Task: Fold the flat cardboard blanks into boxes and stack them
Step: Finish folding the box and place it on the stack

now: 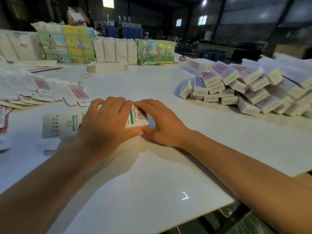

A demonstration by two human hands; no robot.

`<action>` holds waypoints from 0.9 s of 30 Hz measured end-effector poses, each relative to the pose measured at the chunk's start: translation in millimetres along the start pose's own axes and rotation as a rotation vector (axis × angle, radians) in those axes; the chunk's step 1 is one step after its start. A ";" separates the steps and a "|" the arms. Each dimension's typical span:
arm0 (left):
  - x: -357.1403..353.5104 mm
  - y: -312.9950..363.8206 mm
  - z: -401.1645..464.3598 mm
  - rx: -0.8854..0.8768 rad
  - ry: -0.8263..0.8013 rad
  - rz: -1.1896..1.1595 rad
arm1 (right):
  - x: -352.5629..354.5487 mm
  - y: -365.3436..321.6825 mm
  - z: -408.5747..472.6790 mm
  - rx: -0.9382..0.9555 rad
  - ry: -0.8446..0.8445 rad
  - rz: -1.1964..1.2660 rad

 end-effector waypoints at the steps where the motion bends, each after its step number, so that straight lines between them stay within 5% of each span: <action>1: 3.2 4.7 1.6 -0.034 0.042 0.007 | 3.3 1.8 1.7 -0.010 0.030 -0.006; 5: 2.3 24.0 6.7 -0.080 0.128 -0.108 | 46.9 33.4 25.4 -0.139 0.273 -0.062; 8: -18.4 28.7 -2.2 -0.030 -0.035 -0.274 | 111.3 74.2 52.8 -0.255 0.583 -0.142; 12: -32.4 24.6 -7.3 0.051 -0.127 -0.354 | 200.2 148.3 62.3 -0.435 0.781 -0.501; 14: -32.2 25.1 -5.4 0.058 -0.147 -0.370 | 228.0 186.2 44.5 -0.623 0.768 -0.718; 18: -30.6 23.3 -4.9 0.080 -0.183 -0.370 | 223.3 237.5 3.4 -0.912 0.432 -0.950; 27: -31.8 20.9 -7.3 0.161 -0.309 -0.384 | 208.0 203.0 49.4 -0.713 0.457 -0.875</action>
Point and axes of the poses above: each hand's wrist, its own z-axis towards the middle knuckle, its own x-axis out of the back of the hand, y = z × x, the point moved 6 cm from there along z, towards the middle knuckle, and after that the axes turned 15 degrees about y, right-handed, at the moved point
